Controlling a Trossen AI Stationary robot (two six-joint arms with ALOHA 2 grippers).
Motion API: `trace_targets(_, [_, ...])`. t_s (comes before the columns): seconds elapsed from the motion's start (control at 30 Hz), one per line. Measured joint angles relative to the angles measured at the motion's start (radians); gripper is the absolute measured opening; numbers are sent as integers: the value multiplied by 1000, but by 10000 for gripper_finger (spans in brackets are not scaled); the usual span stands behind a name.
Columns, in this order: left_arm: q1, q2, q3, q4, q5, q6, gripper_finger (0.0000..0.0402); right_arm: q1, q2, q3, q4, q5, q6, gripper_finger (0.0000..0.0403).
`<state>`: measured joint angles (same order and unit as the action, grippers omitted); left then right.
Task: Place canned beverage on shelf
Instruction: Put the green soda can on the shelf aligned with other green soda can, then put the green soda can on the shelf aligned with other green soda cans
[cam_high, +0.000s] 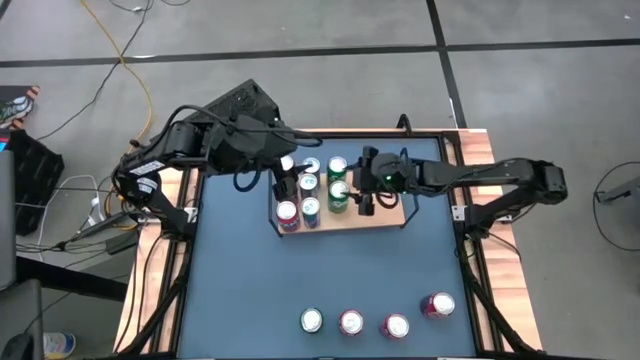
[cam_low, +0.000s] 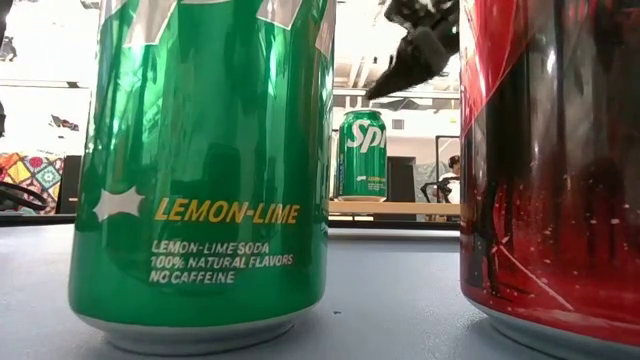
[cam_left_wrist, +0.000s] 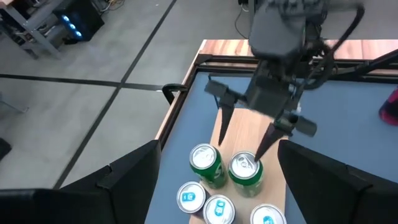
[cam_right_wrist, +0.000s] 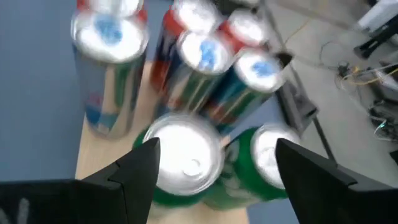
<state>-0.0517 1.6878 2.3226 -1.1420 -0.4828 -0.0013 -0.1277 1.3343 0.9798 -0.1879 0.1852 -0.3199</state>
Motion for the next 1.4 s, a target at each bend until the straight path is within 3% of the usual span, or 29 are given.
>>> trace_targets(0.27, [0, 0, 0, -29, 1, -13, 309, 47, 94, 36, 27, 86, -79, 303])
trace_targets(1.17, [0, 0, 0, -24, 2, -14, 309, -20, 84, 43, 10, 49, -81, 303])
trace_targets(1.23, [-1, 0, 0, -22, 40, -36, 309, 2, 52, 47, -3, 29, -74, 303])
trace_targets(1.4, [-49, 0, -14, -72, 275, -174, 309, 73, -97, 194, -119, 26, -81, 303])
